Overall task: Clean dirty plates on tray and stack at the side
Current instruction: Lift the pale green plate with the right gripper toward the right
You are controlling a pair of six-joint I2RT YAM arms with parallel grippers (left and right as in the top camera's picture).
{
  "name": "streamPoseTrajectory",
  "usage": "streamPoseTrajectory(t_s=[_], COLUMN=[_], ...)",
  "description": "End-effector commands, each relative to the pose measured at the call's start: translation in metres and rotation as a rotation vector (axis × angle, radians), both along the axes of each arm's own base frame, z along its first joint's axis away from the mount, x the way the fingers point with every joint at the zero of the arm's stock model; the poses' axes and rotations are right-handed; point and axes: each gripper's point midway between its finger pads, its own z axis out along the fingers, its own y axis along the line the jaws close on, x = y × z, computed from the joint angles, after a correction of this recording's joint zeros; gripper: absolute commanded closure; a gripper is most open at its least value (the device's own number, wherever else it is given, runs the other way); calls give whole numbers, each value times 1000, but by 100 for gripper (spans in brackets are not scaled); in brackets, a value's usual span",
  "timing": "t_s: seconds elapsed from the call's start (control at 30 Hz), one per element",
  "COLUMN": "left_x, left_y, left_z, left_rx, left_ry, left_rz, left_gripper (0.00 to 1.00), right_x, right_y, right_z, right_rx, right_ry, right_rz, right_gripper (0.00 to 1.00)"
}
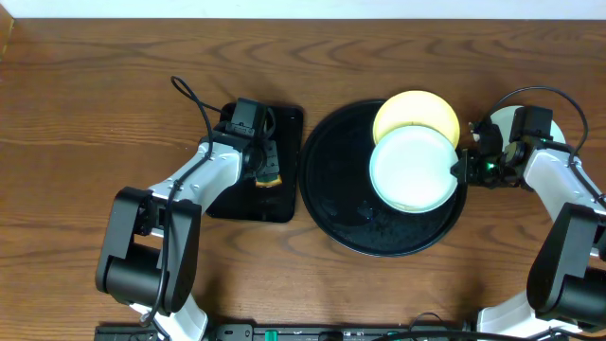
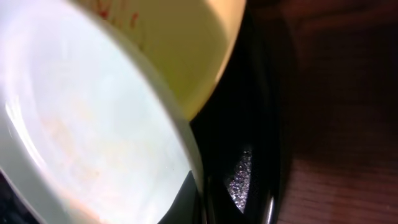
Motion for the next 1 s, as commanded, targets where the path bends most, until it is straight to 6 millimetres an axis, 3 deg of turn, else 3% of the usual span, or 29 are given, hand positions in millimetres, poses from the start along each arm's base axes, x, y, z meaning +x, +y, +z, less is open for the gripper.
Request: streamPoseTrajectory(t_s=[0.0,0.2,0.43,0.73,0.97], left_x=[-4,-4,-4,-4,-4], left_y=[3,3,3,3,3], left_z=[-8,-8,-8,-8,-8], left_rx=[5,5,5,5,5], left_ry=[25,25,25,25,25], left_rz=[-3,-3,-3,-3,-3], left_gripper=[53,53,52,52,52], right_x=[12,28,42,47,51], right_y=[12,28,34,57,92], right_z=[27,88,146,174,197], right_rx=[65,94,-159,-530,-701], right_ry=[-104,-337,-562,-659,-773], right_rz=[53,137,187,201,239], right_gripper=[99,99,99,99,99])
